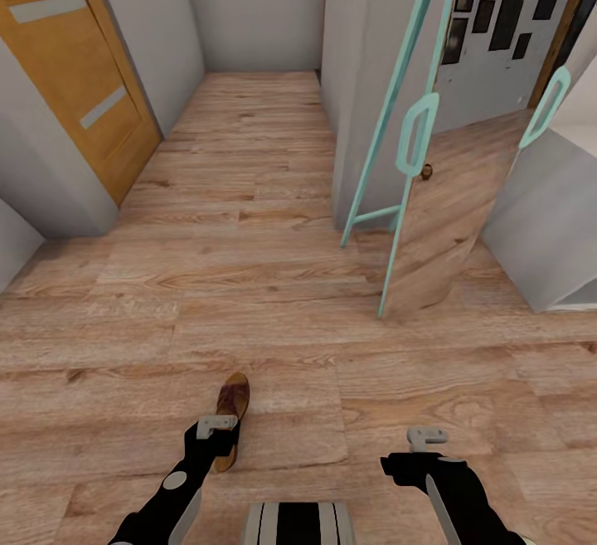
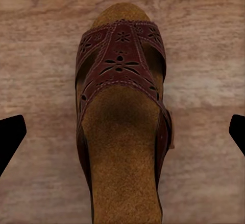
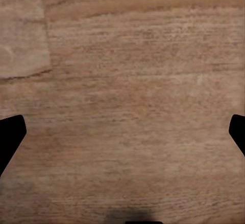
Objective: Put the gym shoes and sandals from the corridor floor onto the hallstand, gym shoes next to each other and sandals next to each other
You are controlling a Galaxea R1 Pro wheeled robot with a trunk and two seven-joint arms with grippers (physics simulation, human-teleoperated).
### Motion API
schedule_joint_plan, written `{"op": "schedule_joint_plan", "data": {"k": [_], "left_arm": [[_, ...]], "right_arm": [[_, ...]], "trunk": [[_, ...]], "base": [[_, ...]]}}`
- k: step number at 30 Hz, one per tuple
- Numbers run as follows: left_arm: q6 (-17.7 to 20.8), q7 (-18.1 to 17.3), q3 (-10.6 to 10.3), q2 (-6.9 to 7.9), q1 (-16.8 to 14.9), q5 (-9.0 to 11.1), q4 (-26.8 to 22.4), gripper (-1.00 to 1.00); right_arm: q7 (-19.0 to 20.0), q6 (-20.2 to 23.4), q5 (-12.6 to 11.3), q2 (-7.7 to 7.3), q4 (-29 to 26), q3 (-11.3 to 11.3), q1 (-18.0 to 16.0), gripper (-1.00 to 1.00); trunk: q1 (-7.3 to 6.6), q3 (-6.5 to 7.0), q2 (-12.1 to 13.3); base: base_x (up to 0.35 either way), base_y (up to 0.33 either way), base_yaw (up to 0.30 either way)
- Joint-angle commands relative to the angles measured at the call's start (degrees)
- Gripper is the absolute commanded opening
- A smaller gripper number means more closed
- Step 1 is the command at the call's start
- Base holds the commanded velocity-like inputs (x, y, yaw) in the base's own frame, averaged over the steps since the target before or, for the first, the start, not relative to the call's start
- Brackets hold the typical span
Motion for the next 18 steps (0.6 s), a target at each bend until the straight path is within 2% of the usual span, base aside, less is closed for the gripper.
{"op": "schedule_joint_plan", "data": {"k": [1,12,18], "left_arm": [[-0.2,0.0,0.0,-0.01,0.0,0.0,0.0,1.00],[-0.2,0.0,-0.1,-0.03,0.0,0.0,0.1,1.00],[-0.2,0.0,-0.1,-0.04,0.0,0.0,0.1,1.00]], "right_arm": [[0.0,0.3,0.0,0.01,-0.1,0.0,0.0,1.00],[0.0,0.3,0.0,-0.03,-0.1,0.0,0.0,1.00],[0.0,0.4,0.0,-0.01,-0.1,0.0,0.0,1.00]], "trunk": [[-0.01,-0.03,0.0],[-0.01,-0.11,0.0],[0.15,-1.86,-0.1]], "base": [[0.014,0.000,0.000],[0.005,0.000,0.000],[0.000,0.000,0.000]]}}
